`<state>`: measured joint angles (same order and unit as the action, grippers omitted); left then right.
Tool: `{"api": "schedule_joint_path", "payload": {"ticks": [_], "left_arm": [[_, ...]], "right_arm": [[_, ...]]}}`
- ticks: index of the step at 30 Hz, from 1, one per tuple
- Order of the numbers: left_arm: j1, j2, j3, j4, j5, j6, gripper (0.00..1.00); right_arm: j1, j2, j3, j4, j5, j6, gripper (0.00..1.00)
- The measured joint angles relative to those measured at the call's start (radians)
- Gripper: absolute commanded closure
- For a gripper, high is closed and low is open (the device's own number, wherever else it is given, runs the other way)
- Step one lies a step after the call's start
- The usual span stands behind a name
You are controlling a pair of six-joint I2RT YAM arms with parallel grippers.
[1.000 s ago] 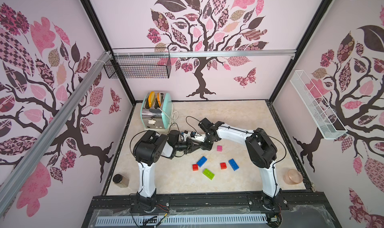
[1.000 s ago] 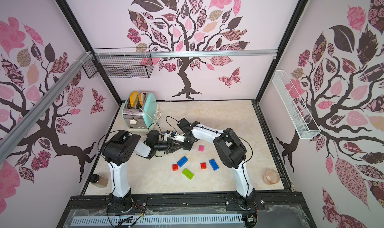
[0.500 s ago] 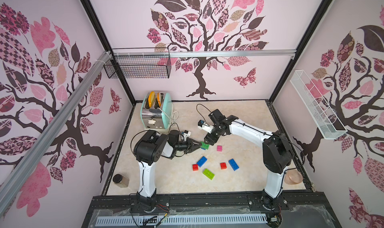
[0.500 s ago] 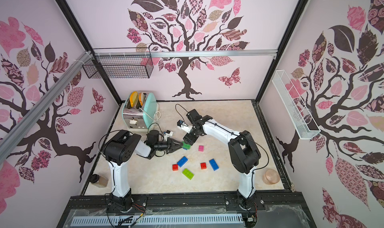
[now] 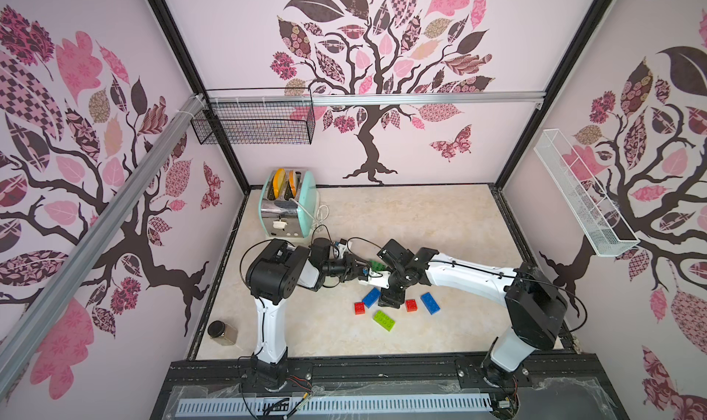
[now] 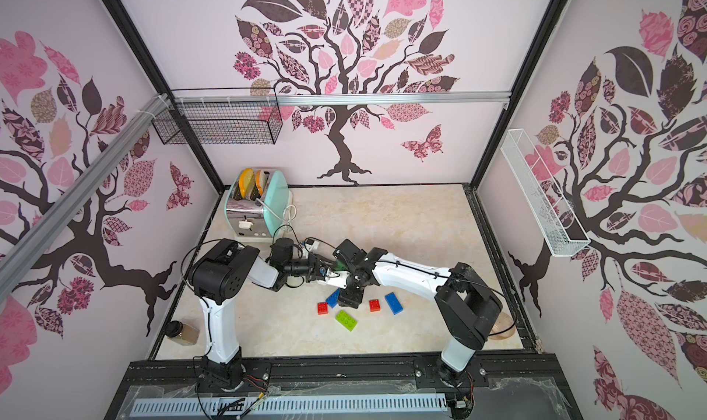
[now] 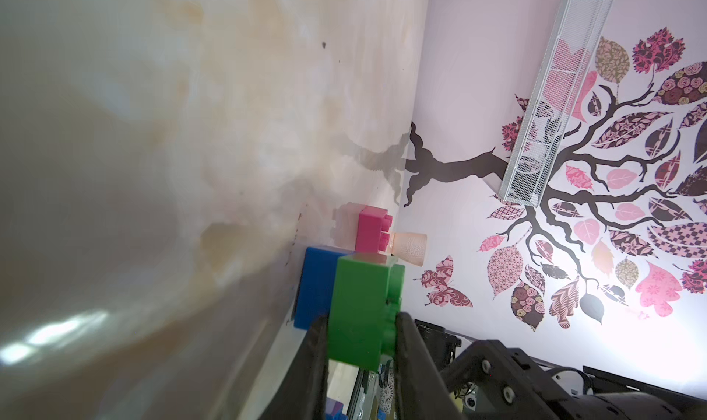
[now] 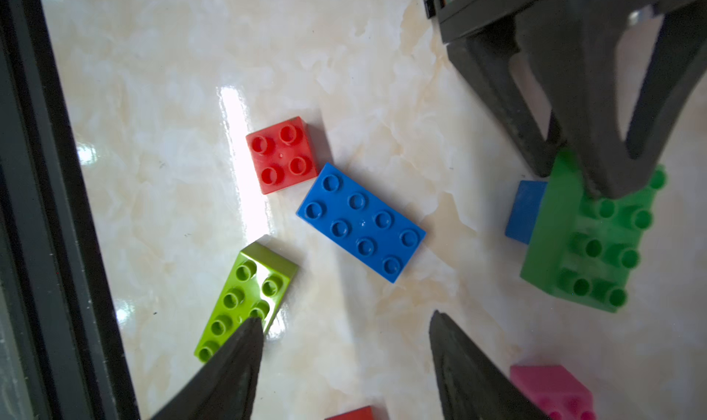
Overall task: Assemble a heart with lego
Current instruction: Pick up the lego brick from the center of the board.
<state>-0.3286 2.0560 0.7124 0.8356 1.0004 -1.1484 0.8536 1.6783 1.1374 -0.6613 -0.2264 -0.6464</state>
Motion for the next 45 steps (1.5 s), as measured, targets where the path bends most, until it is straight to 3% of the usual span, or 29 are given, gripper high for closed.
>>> {"api": "schedule_joint_path", "payload": {"ticks": [9, 31, 45], "left_arm": [[0.023, 0.0, 0.0, 0.003, 0.005, -0.006, 0.78], [0.037, -0.002, -0.004, 0.018, 0.004, -0.033, 0.78], [0.042, -0.002, -0.016, 0.044, -0.001, -0.05, 0.78]], "right_arm": [[0.009, 0.131, 0.121, -0.009, 0.057, -0.134, 0.27], [0.075, 0.228, 0.122, 0.035, 0.126, -0.246, 0.26], [0.076, 0.261, 0.15, 0.026, 0.13, -0.251, 0.58]]}}
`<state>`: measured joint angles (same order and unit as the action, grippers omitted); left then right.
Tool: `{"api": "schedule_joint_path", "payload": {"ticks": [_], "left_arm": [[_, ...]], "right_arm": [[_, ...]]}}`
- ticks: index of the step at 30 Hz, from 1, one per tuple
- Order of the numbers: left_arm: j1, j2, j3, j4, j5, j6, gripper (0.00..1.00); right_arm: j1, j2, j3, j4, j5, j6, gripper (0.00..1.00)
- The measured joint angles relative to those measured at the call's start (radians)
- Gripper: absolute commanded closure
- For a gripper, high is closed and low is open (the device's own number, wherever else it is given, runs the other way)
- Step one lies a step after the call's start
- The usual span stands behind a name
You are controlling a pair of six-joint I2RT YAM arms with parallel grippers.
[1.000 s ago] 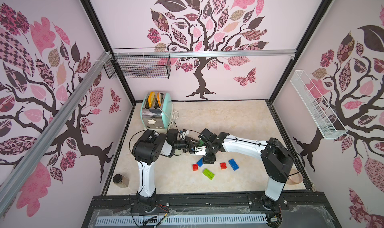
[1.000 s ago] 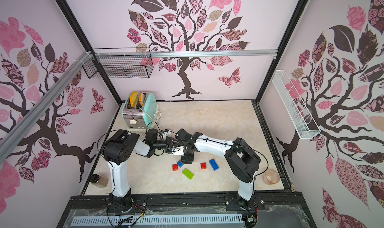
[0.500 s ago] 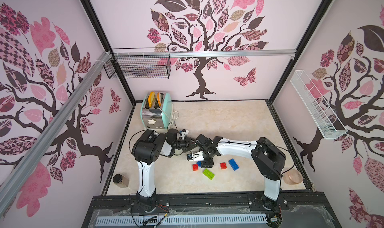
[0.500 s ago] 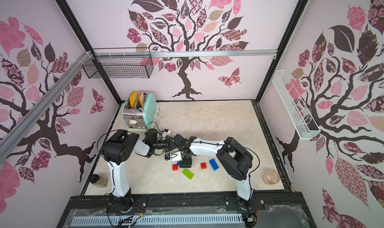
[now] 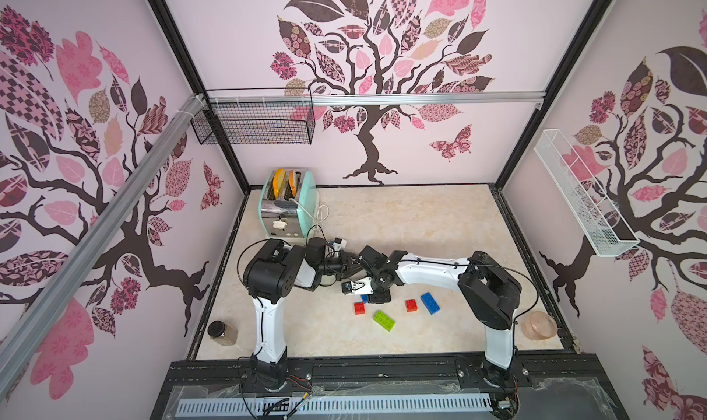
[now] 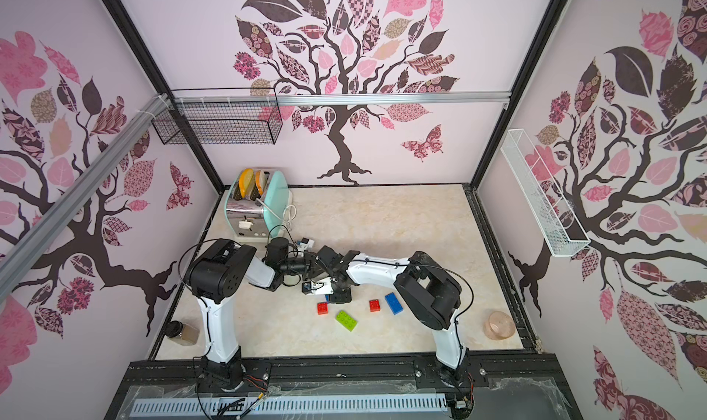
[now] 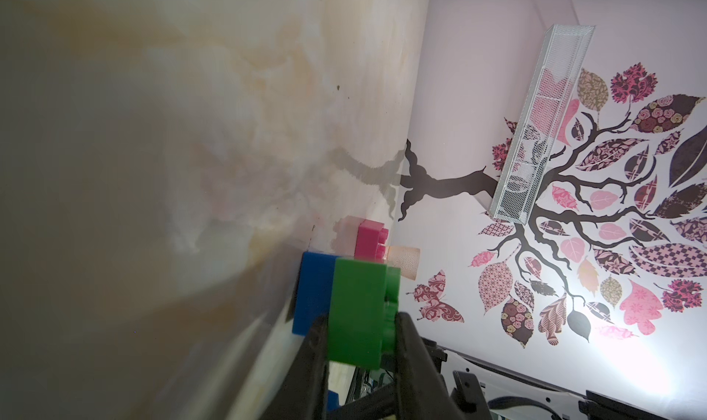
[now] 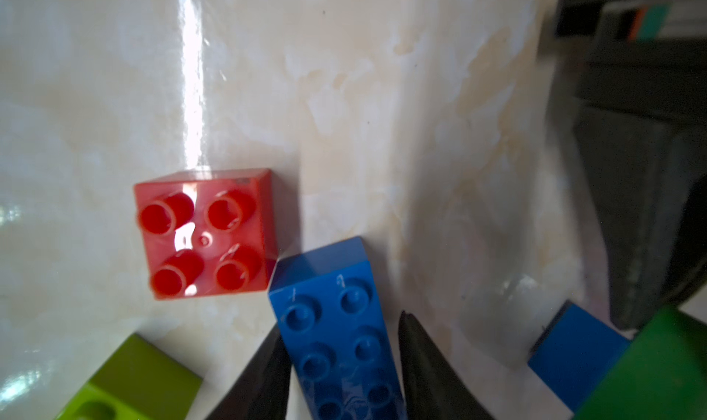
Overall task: Assemble a heart with lego
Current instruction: Pick up the lego brick from the center of the board, then assemble the lego brick with the lego brick.
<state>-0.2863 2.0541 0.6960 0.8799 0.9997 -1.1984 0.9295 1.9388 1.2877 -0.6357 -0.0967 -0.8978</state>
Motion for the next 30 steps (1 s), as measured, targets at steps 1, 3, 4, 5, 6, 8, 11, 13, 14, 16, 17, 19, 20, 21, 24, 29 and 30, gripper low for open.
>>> {"api": "schedule_joint_path", "payload": {"ticks": [1, 3, 4, 5, 6, 8, 11, 13, 14, 16, 17, 19, 20, 21, 24, 29, 30], "left_arm": [[0.0, 0.0, -0.002, 0.002, 0.0, -0.002, 0.78], [0.0, 0.0, -0.005, 0.009, -0.001, -0.006, 0.77], [0.0, 0.0, -0.005, 0.01, -0.001, -0.006, 0.77], [0.0, 0.0, -0.005, 0.01, -0.001, -0.006, 0.77], [0.0, 0.0, -0.005, 0.011, -0.001, -0.006, 0.77], [0.0, 0.002, -0.006, 0.015, -0.001, -0.006, 0.77], [0.0, 0.003, -0.008, 0.019, -0.001, -0.006, 0.77], [0.0, 0.003, -0.011, 0.023, -0.001, -0.006, 0.77], [0.0, 0.003, -0.012, 0.024, -0.001, -0.006, 0.77], [-0.001, 0.003, -0.012, 0.024, -0.001, -0.005, 0.77], [-0.003, 0.003, -0.012, 0.024, -0.001, -0.004, 0.77], [-0.005, 0.003, -0.012, 0.023, -0.002, 0.001, 0.77], [-0.006, 0.003, -0.013, 0.024, -0.002, 0.002, 0.77], [-0.009, 0.003, -0.014, 0.024, -0.002, 0.003, 0.77], [-0.02, 0.002, -0.018, 0.025, -0.002, 0.009, 0.77], [-0.031, 0.002, -0.028, 0.043, -0.003, 0.005, 0.69], [-0.031, 0.002, -0.03, 0.046, -0.005, 0.001, 0.67]], "right_arm": [[0.0, 0.0, 0.0, -0.003, 0.0, 0.001, 0.58], [-0.002, 0.0, 0.0, -0.007, 0.0, 0.006, 0.61], [-0.005, 0.0, 0.0, -0.008, 0.0, 0.01, 0.61], [-0.009, -0.001, 0.0, -0.01, 0.001, 0.012, 0.61], [-0.011, -0.002, -0.001, -0.013, 0.001, 0.017, 0.62], [-0.024, -0.013, -0.008, -0.017, 0.002, 0.022, 0.63], [-0.069, -0.052, -0.014, -0.04, 0.0, 0.026, 0.63], [-0.112, -0.092, -0.013, -0.044, -0.004, 0.027, 0.63], [-0.132, -0.111, -0.013, -0.045, -0.006, 0.028, 0.63], [-0.171, -0.147, -0.01, -0.046, -0.01, 0.03, 0.63], [-0.188, -0.156, -0.006, -0.048, -0.011, 0.03, 0.63], [-0.219, -0.166, 0.003, -0.048, -0.013, 0.03, 0.63], [-0.229, -0.166, 0.008, -0.05, -0.014, 0.03, 0.63], [-0.235, -0.166, 0.01, -0.05, -0.015, 0.03, 0.63], [-0.241, -0.161, 0.029, -0.069, -0.015, 0.038, 0.63], [-0.241, -0.129, 0.093, -0.079, -0.023, 0.066, 0.63], [-0.241, -0.129, 0.095, -0.08, -0.026, 0.072, 0.63]]}}
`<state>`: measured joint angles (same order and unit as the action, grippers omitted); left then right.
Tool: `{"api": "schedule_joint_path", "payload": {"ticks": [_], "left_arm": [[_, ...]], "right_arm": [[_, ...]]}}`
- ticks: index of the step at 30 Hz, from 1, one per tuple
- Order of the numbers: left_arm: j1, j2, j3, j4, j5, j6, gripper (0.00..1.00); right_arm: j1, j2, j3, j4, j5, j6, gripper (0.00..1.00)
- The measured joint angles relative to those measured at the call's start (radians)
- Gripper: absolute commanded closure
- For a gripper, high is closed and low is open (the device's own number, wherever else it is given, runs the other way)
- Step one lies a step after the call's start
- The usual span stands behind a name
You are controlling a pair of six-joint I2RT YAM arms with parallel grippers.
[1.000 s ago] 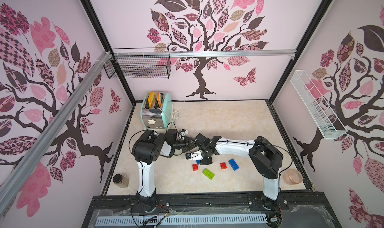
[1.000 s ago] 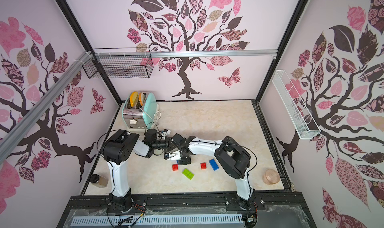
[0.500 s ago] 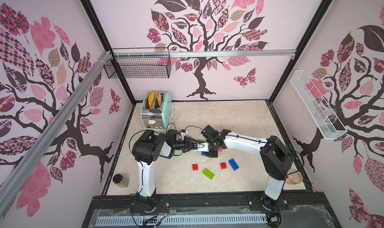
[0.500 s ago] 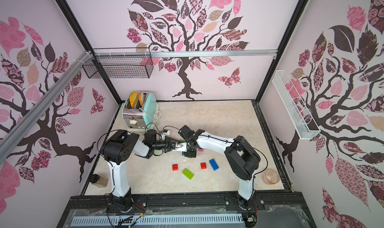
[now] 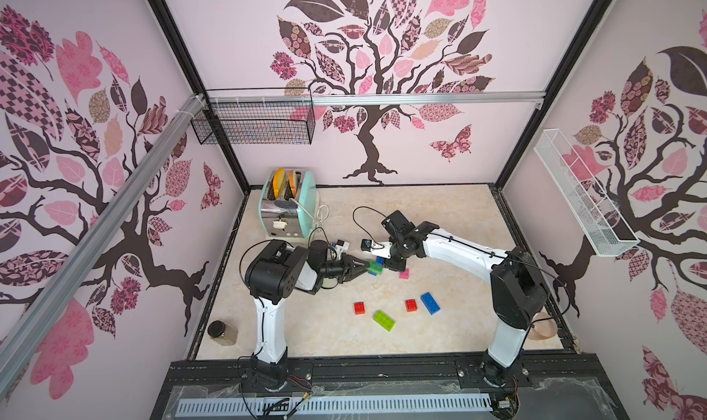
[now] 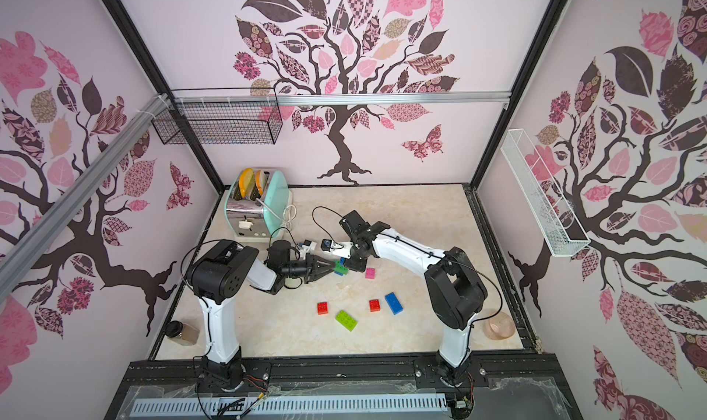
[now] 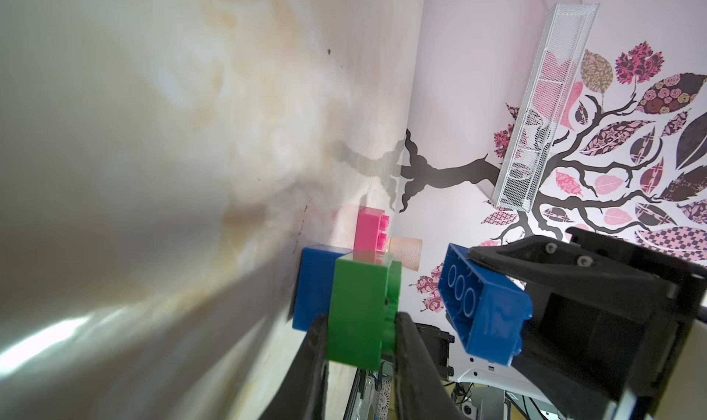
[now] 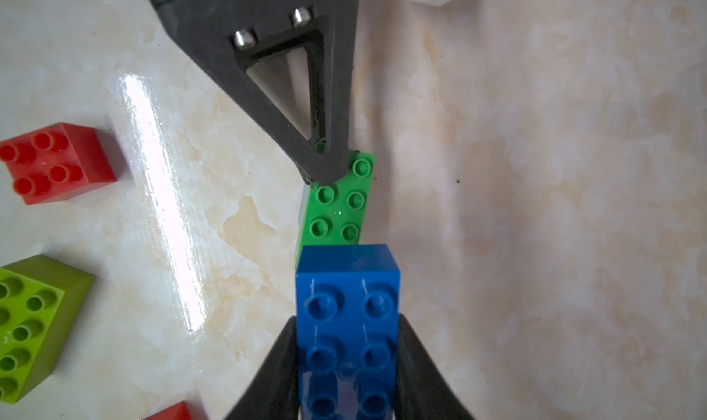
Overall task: Assemble a heart with lego
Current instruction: Assemble the lego brick with the lego brick.
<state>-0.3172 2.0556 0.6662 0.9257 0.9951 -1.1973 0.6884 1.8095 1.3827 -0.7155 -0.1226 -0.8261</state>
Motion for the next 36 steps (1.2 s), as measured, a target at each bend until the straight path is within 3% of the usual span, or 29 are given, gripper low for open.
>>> {"api": "schedule_joint_path", "payload": {"ticks": [8, 20, 26, 36], "left_arm": [[-0.002, -0.013, -0.023, -0.007, -0.018, -0.01, 0.55], [0.026, -0.091, -0.06, 0.0, -0.034, -0.05, 0.15], [0.071, -0.146, -0.076, -0.021, -0.051, -0.05, 0.11], [0.07, -0.151, -0.076, -0.027, -0.05, -0.049, 0.13]], "right_arm": [[-0.005, 0.0, 0.037, -0.04, -0.019, 0.036, 0.62], [-0.001, 0.051, 0.112, -0.077, -0.071, 0.055, 0.61], [0.017, 0.128, 0.178, -0.114, -0.074, 0.051, 0.61], [0.04, 0.19, 0.238, -0.151, -0.069, 0.039, 0.61]]}}
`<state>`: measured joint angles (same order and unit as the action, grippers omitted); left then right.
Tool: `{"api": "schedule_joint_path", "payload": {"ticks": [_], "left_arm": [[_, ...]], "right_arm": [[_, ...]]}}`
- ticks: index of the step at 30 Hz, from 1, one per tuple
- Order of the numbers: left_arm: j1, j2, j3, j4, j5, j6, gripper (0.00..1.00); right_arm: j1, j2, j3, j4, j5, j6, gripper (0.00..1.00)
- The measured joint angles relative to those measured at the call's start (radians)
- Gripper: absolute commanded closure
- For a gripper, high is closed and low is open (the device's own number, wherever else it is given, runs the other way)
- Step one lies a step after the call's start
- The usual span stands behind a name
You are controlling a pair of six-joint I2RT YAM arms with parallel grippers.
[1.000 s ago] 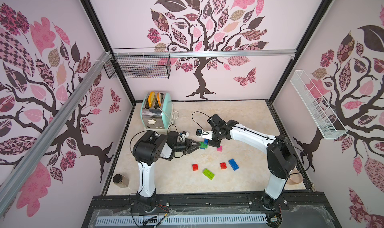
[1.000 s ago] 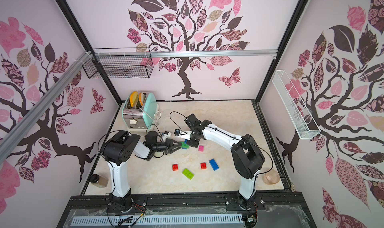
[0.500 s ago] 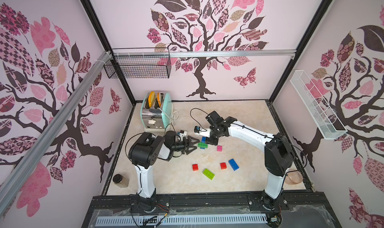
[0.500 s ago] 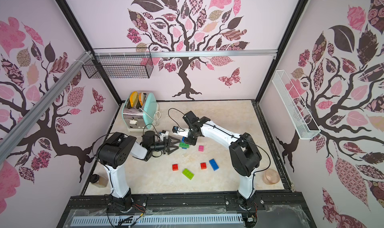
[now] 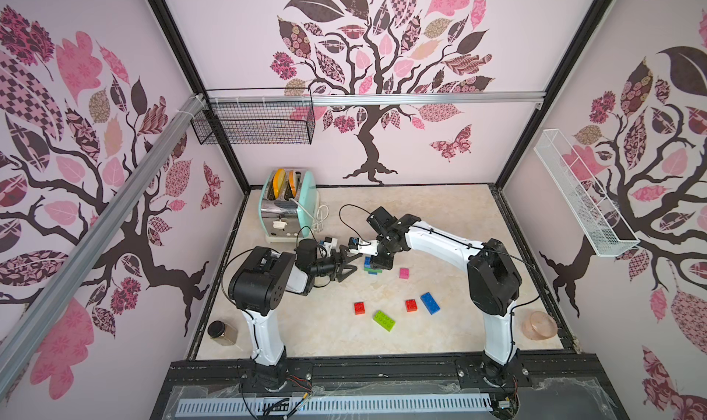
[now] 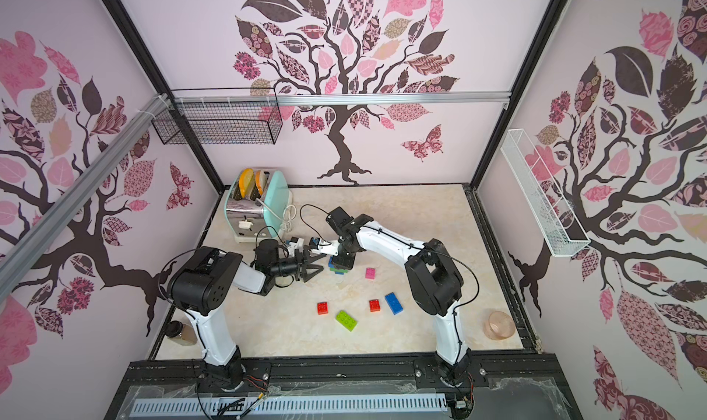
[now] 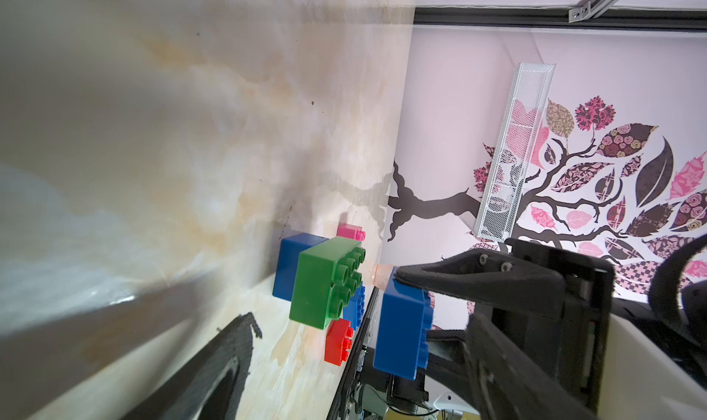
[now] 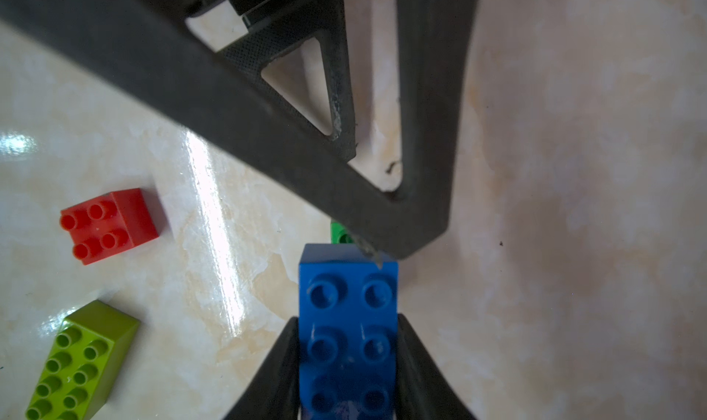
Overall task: Assemble a heart with lego
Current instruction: Assemble the lego brick with the lego brick.
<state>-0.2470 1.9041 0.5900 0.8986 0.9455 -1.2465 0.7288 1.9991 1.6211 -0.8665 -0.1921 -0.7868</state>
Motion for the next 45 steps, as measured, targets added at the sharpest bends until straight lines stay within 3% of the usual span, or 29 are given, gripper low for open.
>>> {"api": "schedule_joint_path", "payload": {"ticks": [9, 45], "left_arm": [[-0.017, 0.007, 0.0, 0.038, 0.007, -0.012, 0.18], [0.01, 0.014, -0.003, 0.08, 0.009, -0.04, 0.16]], "right_arm": [[0.008, 0.028, 0.008, 0.002, 0.018, 0.0, 0.61], [0.009, 0.049, 0.024, 0.029, 0.021, 0.01, 0.62]]}}
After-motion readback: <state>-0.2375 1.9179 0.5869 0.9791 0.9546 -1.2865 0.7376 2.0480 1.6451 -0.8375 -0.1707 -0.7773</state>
